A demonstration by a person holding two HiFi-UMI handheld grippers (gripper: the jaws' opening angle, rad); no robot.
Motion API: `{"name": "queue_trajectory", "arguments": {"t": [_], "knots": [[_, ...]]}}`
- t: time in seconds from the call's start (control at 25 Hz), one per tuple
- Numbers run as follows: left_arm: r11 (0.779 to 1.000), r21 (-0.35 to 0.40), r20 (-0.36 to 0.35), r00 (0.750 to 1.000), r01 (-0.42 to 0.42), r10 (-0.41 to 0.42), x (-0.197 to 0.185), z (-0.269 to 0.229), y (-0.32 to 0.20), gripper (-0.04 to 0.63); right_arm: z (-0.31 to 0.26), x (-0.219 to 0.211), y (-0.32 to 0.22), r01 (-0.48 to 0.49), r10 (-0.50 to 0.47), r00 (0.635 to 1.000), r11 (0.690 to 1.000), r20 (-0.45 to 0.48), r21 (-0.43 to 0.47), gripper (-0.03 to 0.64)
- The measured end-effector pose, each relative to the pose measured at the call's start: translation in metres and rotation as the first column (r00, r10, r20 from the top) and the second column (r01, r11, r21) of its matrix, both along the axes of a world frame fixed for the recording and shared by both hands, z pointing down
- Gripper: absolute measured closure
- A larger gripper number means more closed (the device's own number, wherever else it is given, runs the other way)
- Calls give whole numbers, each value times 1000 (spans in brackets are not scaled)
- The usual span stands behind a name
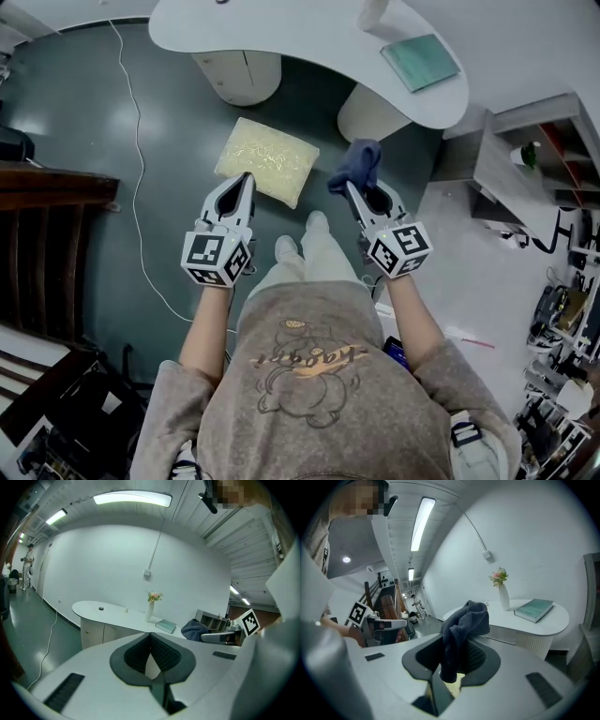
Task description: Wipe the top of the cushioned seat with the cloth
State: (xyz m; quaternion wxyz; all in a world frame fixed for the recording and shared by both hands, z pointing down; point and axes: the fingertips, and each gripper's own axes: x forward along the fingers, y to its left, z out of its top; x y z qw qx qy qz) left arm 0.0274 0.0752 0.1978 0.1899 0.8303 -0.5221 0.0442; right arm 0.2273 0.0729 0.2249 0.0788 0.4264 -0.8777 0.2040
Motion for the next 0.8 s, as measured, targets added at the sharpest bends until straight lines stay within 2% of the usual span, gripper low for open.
{"name": "queue_trajectory", "arguments": {"t": [0.36,0.8], "knots": [[1000,-3,-10,1000,16,-16,6,25,-34,580,28,-2,-40,59,-59,997,998,-38,-11,515],[999,-21,-19,999,50,-51,3,96,-71,580,100,-12,-77,149,-151,982,988,-114,-26,515]]}}
